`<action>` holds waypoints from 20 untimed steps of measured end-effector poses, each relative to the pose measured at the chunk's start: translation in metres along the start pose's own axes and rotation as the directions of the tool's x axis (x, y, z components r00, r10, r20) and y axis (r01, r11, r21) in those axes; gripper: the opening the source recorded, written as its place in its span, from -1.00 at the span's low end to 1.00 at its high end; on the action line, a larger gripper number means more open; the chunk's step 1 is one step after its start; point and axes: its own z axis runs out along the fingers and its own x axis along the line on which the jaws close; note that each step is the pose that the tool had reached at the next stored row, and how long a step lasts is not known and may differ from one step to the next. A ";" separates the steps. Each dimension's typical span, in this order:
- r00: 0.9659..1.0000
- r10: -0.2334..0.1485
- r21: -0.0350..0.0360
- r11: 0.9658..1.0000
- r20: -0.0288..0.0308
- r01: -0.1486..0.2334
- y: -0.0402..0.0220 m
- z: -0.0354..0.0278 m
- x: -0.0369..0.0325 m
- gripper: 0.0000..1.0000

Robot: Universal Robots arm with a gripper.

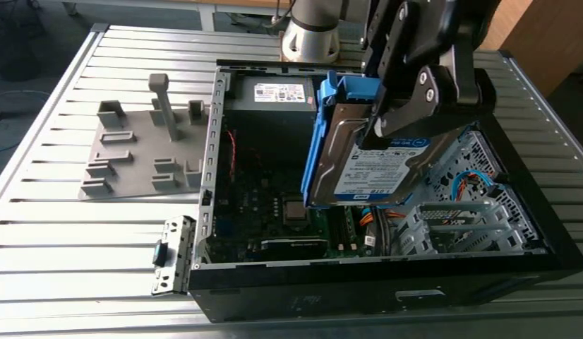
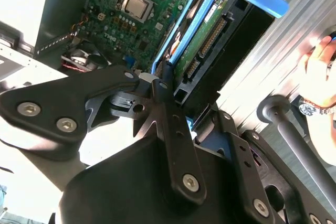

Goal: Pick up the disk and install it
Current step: 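Pick up the disk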

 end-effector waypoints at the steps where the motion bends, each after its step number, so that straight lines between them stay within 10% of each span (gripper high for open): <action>1: 1.000 0.000 0.000 1.000 0.000 0.000 -0.0014 -0.0001 0.0000 -0.27; 20: 1.000 0.000 0.000 1.000 0.000 0.000 -0.0258 0.0000 0.0006 -0.27</action>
